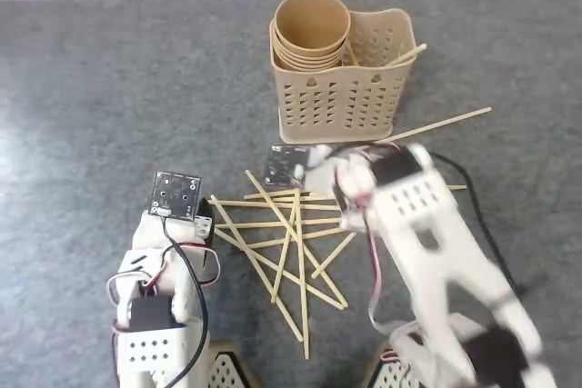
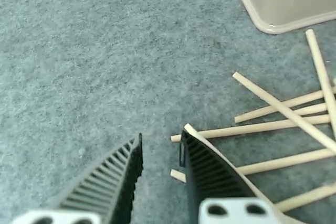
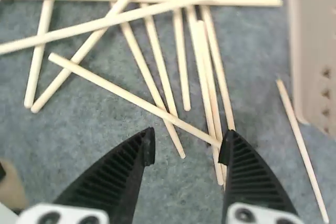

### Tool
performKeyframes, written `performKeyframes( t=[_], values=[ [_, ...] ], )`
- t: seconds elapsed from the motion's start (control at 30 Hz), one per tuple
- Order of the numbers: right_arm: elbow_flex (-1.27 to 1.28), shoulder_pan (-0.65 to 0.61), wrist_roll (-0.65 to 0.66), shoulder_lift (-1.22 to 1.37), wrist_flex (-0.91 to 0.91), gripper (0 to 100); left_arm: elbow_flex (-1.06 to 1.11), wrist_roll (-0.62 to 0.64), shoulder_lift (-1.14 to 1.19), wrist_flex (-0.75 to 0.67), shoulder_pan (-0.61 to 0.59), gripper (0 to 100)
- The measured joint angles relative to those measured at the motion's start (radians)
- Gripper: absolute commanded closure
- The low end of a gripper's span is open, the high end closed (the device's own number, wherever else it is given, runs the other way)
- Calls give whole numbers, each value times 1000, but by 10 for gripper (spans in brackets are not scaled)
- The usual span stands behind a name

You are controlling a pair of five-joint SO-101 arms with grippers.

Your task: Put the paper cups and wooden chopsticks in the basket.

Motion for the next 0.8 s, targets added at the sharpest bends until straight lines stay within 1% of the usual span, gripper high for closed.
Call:
performKeyframes(
  t=[0.13, 0.27, 0.43, 0.57, 0.73, 0.8],
  values=[
    [-153, 2, 9, 213, 23, 794, 0, -2, 0, 0, 0, 891],
    [-239, 2, 25, 319, 20, 794, 0, -2, 0, 0, 0, 891],
    [-252, 0, 87, 400, -28, 794, 0, -2, 0, 0, 0, 891],
    [-253, 3, 98, 476, -81, 794, 0, -2, 0, 0, -2, 893],
    [-253, 8, 98, 571, -144, 794, 0, -2, 0, 0, -81, 892],
    [-253, 8, 98, 591, -160, 794, 0, -2, 0, 0, -86, 892]
  ],
)
